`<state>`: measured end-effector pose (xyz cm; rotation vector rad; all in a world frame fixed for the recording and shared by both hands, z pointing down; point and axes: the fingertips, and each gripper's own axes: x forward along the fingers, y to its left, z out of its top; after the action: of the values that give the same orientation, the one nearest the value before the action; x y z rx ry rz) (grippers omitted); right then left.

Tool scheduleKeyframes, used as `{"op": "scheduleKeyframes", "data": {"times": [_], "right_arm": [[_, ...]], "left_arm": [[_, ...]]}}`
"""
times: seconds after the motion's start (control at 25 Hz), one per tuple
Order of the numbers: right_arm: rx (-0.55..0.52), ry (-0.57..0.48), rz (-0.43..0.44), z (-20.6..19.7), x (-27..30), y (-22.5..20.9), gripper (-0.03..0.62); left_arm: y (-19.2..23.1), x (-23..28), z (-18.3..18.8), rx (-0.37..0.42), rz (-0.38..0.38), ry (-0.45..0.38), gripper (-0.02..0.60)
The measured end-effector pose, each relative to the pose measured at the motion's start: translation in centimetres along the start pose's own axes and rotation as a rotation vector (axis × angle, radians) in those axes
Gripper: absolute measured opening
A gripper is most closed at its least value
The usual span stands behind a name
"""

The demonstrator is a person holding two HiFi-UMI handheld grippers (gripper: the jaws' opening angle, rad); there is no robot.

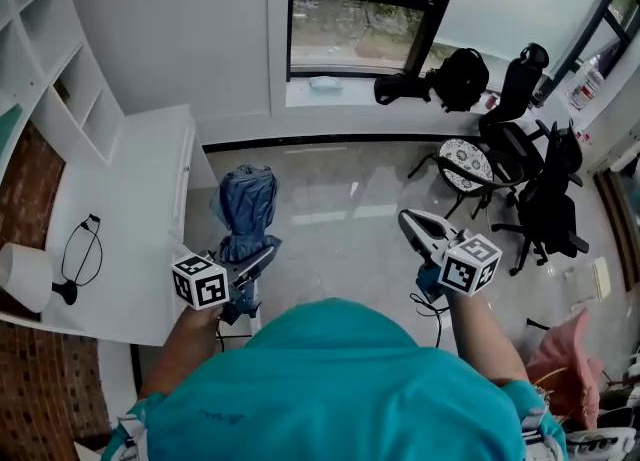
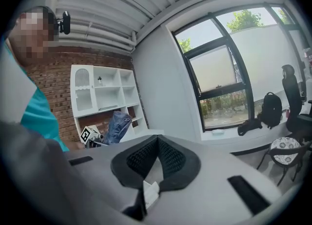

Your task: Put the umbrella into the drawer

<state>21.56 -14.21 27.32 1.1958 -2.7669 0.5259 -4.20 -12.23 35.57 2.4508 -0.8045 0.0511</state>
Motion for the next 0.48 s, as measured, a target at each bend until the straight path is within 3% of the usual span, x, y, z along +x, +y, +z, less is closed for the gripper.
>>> {"op": "scheduleKeyframes", "data": {"times": [0.24, 0.48], "right_arm": [[0.013, 0.045, 0.024, 0.6, 4.7, -2.2, 0.021], [0.003, 0.044, 0.103, 1.9, 7.8, -6.4, 0.021]], "left_arm": [[3.9, 0.8, 1.3, -0.031, 0.033, -0.004, 0.222], [6.1, 2.9, 1.9, -0.037, 0.126, -0.011, 0.222]]}}
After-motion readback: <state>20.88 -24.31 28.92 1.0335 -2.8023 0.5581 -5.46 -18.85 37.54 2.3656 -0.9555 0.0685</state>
